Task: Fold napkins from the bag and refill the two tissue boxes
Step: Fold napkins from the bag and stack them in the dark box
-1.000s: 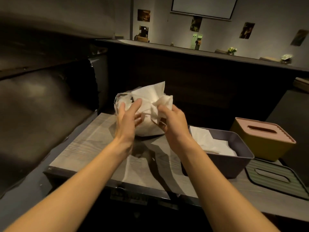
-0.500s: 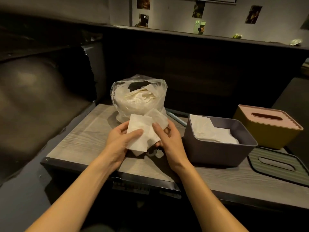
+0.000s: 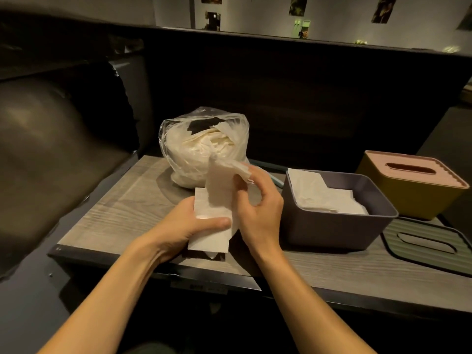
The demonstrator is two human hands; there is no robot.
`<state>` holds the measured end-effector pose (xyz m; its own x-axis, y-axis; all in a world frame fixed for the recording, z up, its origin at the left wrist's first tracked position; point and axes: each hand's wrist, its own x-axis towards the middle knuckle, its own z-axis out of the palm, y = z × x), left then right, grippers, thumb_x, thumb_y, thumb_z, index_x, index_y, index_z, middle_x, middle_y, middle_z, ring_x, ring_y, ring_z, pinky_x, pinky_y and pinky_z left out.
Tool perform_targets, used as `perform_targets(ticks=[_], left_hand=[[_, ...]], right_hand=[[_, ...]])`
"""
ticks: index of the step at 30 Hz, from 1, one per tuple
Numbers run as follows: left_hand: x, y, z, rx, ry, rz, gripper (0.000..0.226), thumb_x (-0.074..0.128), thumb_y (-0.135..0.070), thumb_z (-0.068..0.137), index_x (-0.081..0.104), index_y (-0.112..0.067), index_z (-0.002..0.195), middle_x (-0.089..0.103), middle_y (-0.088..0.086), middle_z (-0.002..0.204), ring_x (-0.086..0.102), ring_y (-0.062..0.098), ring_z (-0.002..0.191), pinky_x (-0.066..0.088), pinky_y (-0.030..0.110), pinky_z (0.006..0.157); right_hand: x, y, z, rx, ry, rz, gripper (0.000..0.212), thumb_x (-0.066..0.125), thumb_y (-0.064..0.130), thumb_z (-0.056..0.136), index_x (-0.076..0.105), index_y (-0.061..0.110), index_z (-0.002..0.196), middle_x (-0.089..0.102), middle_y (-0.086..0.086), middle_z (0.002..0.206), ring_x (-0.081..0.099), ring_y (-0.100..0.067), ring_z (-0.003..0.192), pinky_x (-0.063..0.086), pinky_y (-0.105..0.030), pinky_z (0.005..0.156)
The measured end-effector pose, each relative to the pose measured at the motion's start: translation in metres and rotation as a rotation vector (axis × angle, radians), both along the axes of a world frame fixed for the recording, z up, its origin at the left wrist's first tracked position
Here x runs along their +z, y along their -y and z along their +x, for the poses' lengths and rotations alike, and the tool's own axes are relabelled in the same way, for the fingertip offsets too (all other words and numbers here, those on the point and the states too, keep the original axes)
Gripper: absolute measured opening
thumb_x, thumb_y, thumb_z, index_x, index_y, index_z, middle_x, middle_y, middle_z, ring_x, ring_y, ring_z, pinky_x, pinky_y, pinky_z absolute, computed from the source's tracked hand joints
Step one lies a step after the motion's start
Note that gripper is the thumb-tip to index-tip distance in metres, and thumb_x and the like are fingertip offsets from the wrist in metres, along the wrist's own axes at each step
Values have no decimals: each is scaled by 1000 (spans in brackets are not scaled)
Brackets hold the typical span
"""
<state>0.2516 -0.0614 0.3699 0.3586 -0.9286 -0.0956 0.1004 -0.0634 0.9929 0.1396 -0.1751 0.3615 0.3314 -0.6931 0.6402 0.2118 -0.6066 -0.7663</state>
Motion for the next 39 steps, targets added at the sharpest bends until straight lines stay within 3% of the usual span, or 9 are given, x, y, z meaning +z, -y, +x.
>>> perform_targets(ticks=[3,7,10,13,17,21,27,31,39], left_hand=[[-4,-1,1,86,-66,-44,46,78,-4,80,67,-7,124,76,16,112,75,30,97,64,39,73],[-6,2,0,217,-192,-91,30,60,-14,100,63,-6,129,75,17,118,73,32,106,63,41,86],[-4,4,-2,286,-226,-120,31,44,-23,109,63,-10,130,76,11,119,73,26,110,59,42,93],[0,2,-4,303,-270,-147,46,34,-41,110,62,-13,132,75,9,122,71,23,116,53,43,100],[5,0,-5,200,-370,-195,69,23,-63,103,61,-15,135,72,13,127,69,26,120,58,42,99],[1,1,-3,204,-273,-173,45,47,-39,105,60,-9,137,71,19,126,70,32,117,61,41,93],[1,1,-3,249,-291,-190,35,46,-29,106,62,-10,131,74,12,123,71,27,116,60,41,96],[3,0,-4,243,-294,-182,34,45,-29,107,62,-10,131,74,13,122,71,27,116,59,43,96],[5,-1,-1,340,-468,-270,33,36,-30,111,63,-14,121,75,13,119,73,24,112,62,39,89]], right_hand=[[6,-2,-3,-52,214,-10,41,56,-6,90,62,20,122,66,10,116,63,-11,116,55,-28,98],[5,-15,-7,-24,334,115,40,48,-2,88,58,21,119,64,4,108,65,-17,109,56,-32,95],[-1,-22,-7,81,104,135,30,54,4,100,60,23,122,68,12,103,68,-14,94,60,-31,78],[-9,-21,0,68,-238,62,21,60,27,104,59,27,126,70,11,89,64,-10,68,53,-35,58],[-7,-22,0,3,-410,-7,35,61,44,101,45,43,132,74,14,102,70,-4,80,60,-39,71],[-3,-25,0,17,-488,-83,38,62,47,101,45,43,135,73,15,99,68,-1,79,57,-32,73],[-1,-15,-4,20,-271,329,26,60,42,102,61,32,126,66,16,109,62,7,95,53,-14,76],[-6,-13,-2,19,-272,247,9,68,33,99,73,29,106,71,12,106,67,1,97,56,-18,79],[3,-21,-5,-73,72,144,11,58,18,106,64,27,106,69,18,97,69,-6,93,53,-17,75]])
